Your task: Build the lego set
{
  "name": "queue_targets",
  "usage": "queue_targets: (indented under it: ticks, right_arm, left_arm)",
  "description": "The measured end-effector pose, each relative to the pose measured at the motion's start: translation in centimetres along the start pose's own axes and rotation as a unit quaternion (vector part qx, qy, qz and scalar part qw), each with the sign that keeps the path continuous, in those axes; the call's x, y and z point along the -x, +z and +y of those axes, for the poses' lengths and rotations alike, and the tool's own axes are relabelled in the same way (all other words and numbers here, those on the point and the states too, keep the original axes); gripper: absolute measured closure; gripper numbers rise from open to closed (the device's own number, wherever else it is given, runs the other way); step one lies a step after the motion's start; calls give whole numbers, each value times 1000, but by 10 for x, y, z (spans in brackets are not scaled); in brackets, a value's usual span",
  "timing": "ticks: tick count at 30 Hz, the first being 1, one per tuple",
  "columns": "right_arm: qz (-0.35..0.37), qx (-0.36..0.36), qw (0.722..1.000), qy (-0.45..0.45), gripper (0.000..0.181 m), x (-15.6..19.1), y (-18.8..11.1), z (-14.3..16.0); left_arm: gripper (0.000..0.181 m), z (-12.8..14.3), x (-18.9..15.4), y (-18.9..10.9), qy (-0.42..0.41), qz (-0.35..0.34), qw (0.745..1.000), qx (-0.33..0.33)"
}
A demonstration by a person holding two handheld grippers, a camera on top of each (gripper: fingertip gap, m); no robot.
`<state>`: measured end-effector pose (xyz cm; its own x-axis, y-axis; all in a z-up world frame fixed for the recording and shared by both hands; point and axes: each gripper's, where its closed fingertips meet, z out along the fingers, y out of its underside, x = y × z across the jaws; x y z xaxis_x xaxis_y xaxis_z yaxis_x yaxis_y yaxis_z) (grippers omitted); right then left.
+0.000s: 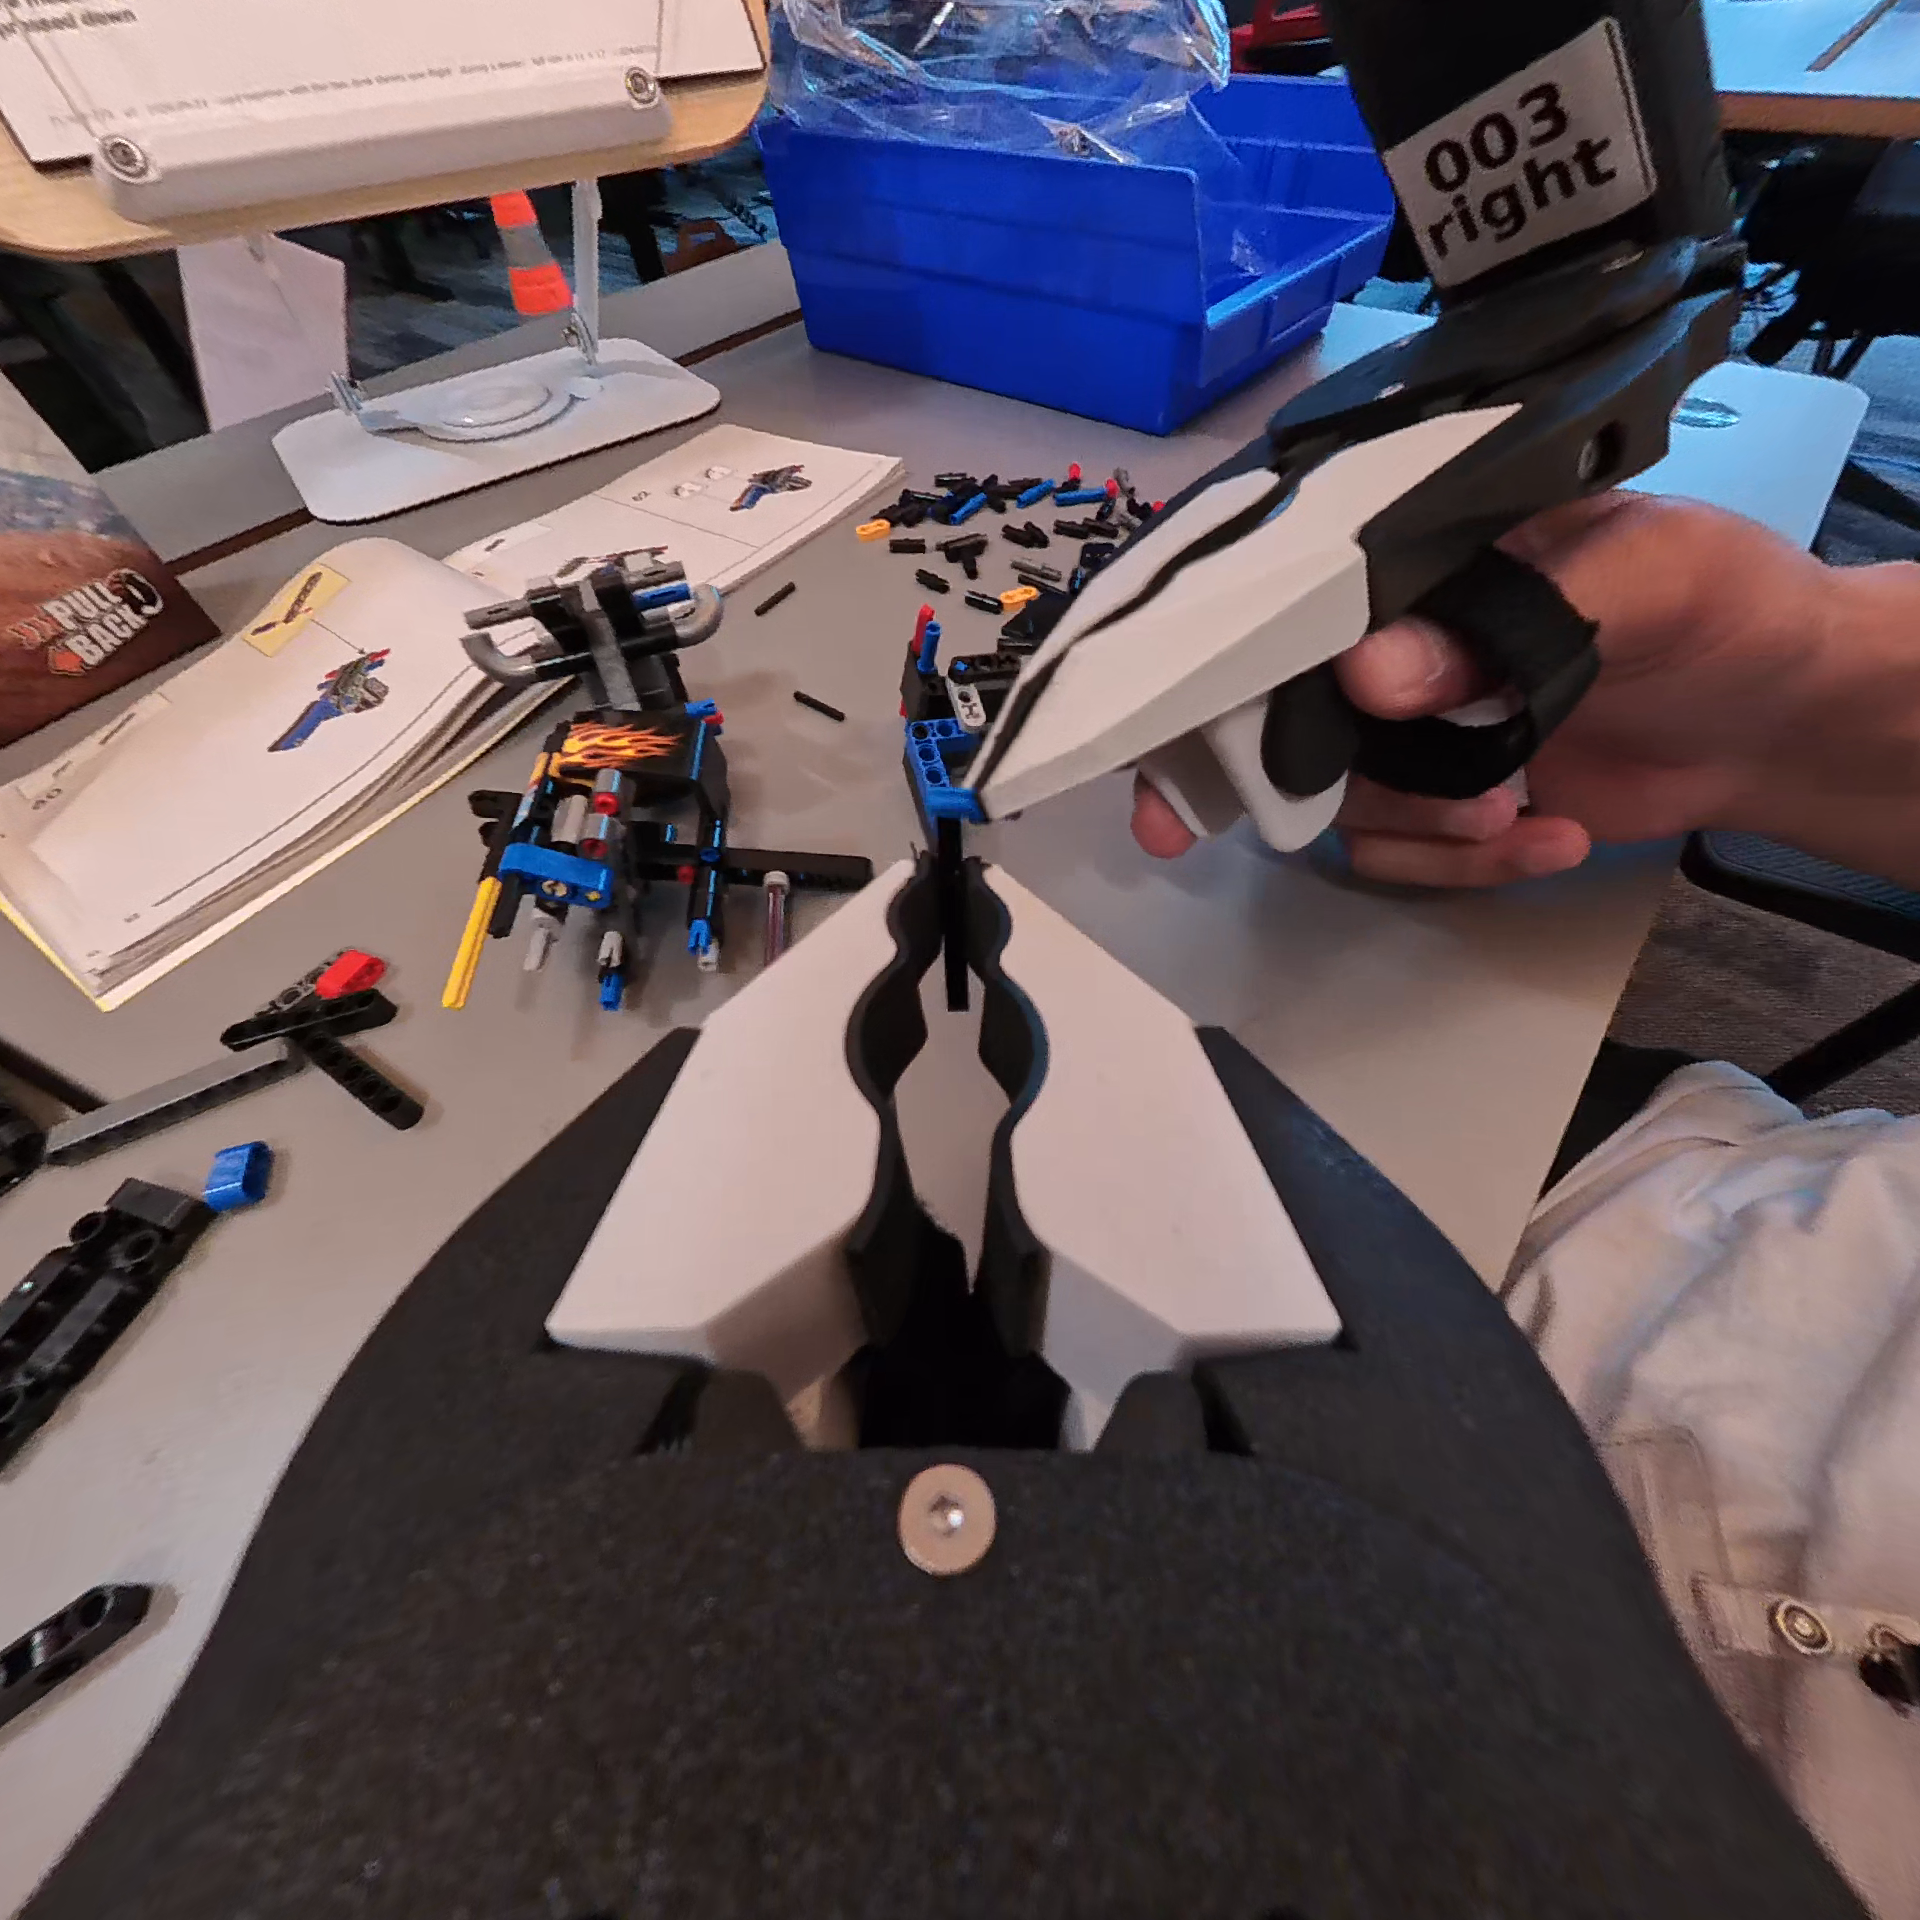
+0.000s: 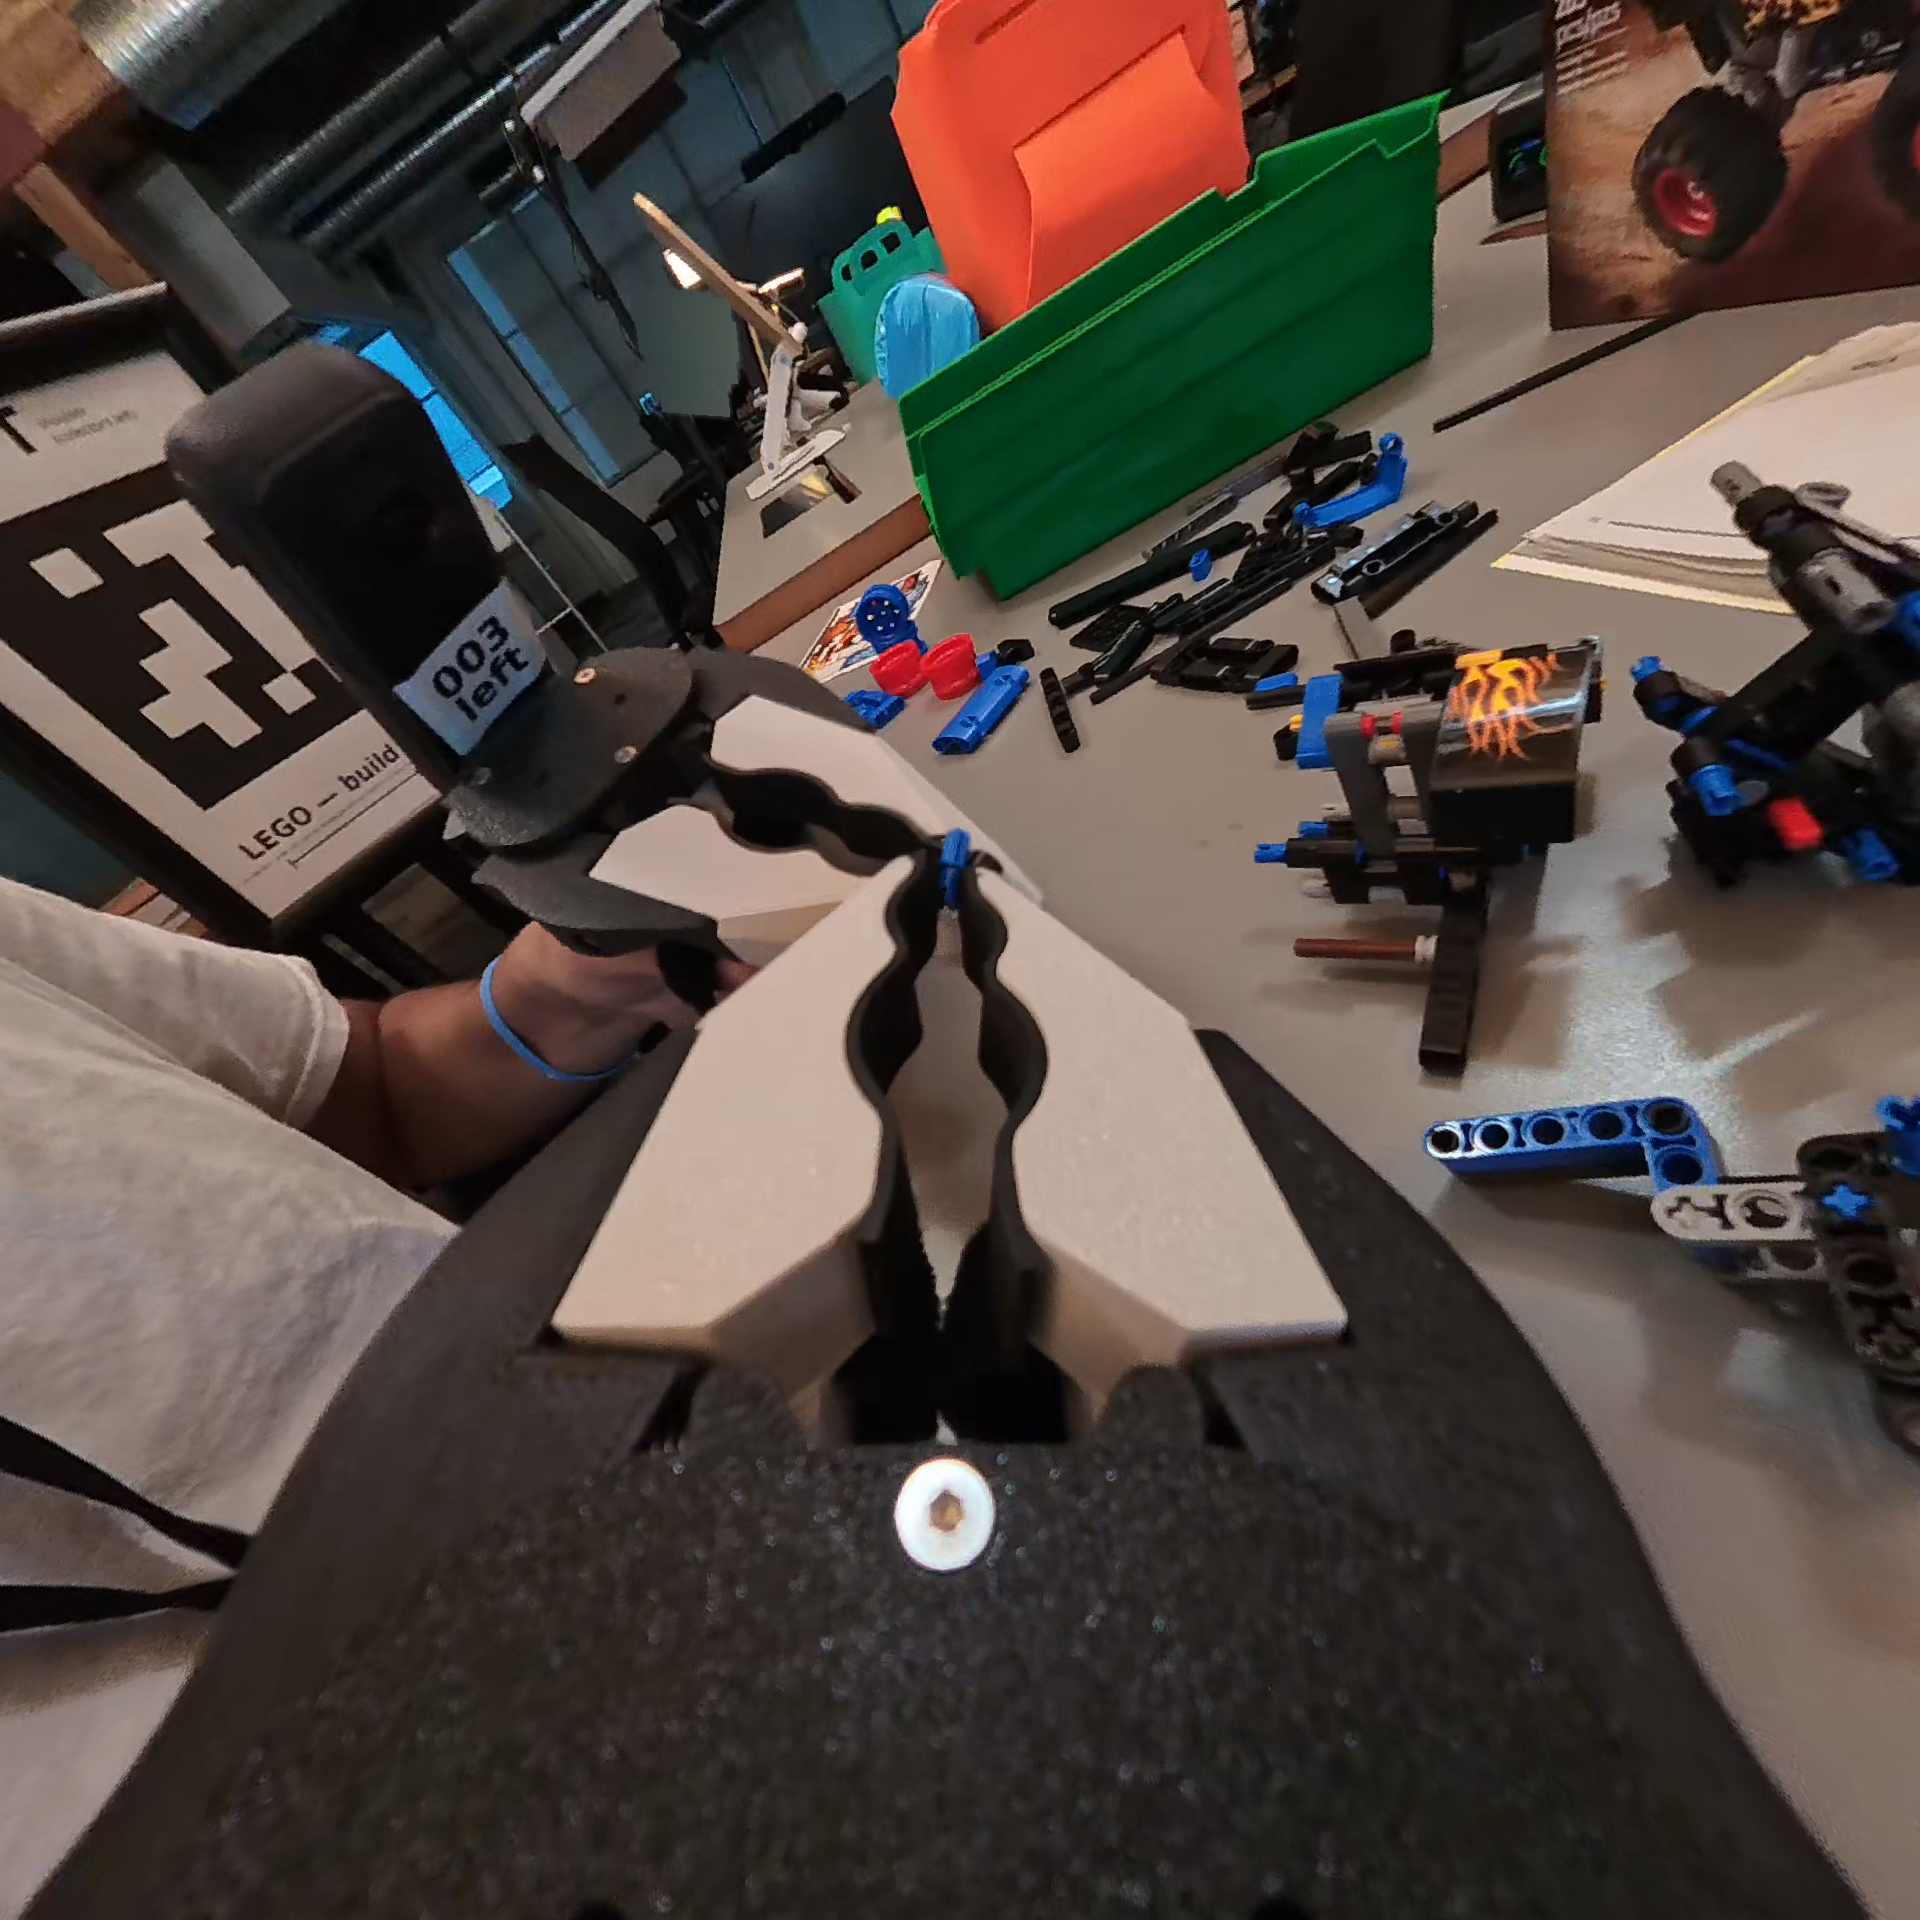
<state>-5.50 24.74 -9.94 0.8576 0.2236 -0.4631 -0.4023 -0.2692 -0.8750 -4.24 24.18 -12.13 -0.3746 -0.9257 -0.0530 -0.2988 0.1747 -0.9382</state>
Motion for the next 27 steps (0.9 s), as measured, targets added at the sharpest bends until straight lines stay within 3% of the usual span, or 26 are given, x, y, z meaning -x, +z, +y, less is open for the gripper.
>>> queue_targets:
  ticks: [1, 10, 17, 27]
  right_arm:
    - [3, 3, 1000, 1, 179, 0, 0, 1]
    - [47, 32, 998, -18, 178, -9, -1, 7]
    - [43, 32, 999, -2, 178, -9, 0, 9]
    - [76, 43, 995, -41, 179, -13, 0, 12]
  left_arm:
    - [180, 1, 1, 1, 5, -6, 1000, 1]
    - [180, 4, 7, 2, 8, -22, 1000, 9]
    - [180, 5, 7, 2, 26, -31, 999, 13]
    - [179, 9, 14, 1, 171, -108, 978, 43]
